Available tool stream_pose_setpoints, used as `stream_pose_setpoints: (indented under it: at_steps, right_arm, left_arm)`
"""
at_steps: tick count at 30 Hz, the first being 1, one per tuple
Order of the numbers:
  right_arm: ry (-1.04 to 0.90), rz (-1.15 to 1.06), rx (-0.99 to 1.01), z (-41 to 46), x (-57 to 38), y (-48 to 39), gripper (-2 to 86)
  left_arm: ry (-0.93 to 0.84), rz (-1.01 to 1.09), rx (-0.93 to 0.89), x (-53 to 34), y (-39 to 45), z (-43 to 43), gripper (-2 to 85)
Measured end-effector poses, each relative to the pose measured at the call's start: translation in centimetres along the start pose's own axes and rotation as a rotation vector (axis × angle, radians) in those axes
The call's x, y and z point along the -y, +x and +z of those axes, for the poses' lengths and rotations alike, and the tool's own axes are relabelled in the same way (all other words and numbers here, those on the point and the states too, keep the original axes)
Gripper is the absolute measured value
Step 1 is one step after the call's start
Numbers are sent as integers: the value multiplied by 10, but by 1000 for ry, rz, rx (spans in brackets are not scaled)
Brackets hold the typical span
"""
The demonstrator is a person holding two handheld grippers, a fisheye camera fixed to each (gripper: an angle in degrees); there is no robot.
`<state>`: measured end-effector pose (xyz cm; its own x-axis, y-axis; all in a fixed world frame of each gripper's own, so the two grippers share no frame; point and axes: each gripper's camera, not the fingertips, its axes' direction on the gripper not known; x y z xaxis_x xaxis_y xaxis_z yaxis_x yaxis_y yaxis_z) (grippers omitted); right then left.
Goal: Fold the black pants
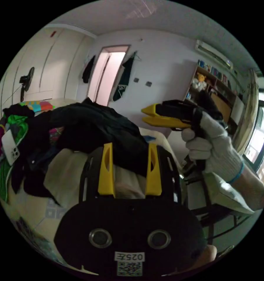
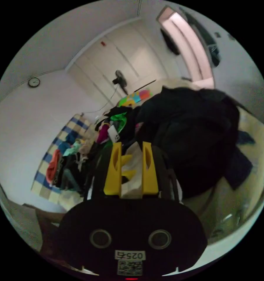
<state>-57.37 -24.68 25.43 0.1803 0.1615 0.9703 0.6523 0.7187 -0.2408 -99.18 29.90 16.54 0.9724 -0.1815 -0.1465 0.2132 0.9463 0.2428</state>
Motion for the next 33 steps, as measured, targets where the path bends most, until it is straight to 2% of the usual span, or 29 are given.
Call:
stream_pose_setpoints:
  at_steps: [2,4,7,9,12,13,15,19,23,25,27,28,29,31,33]
  right_arm:
    - [55,111,146,3,3,30,130]
    - [156,139,119,-11,2,40,135]
    - [274,70,-77,-34,1,26,128]
    - [338,-42,-302,-39,1,-7,137]
    - [230,-80,-621,-7,10,-32,137]
    - [192,-66,-653,1,13,-32,137]
    - [70,-64,-572,23,29,-30,134]
    - [-14,76,-384,41,54,-5,141]
    - [-269,114,-590,92,70,29,157]
    - [-246,181,-479,97,80,44,146]
    - [-173,406,-269,105,92,84,138]
    - [-149,460,-229,109,91,93,127]
    - [-128,515,-259,117,89,103,105]
    - [-103,471,-327,132,86,96,48]
    - [-209,356,-479,160,99,67,5]
  left_arm:
    - [-85,16,78,17,5,28,143]
    - [-113,43,132,27,10,38,137]
    - [-106,-29,153,48,11,15,76]
    - [-135,-142,51,67,-6,-3,34]
    - [-144,-205,-104,91,-31,-42,3]
    - [-130,-206,-127,95,-34,-52,0]
    - [-107,-217,-200,111,-47,-91,-9]
    - [-65,-356,-425,128,-87,-132,-15]
    - [-100,-395,-491,136,-94,-159,-16]
    - [-92,-420,-502,136,-93,-170,-16]
    - [-115,-411,-456,139,-85,-183,-16]
    - [-121,-403,-447,141,-83,-185,-16]
    - [-151,-380,-413,145,-79,-189,-16]
    - [-197,-348,-387,153,-72,-194,-16]
    - [-226,-349,-371,159,-71,-206,-16]
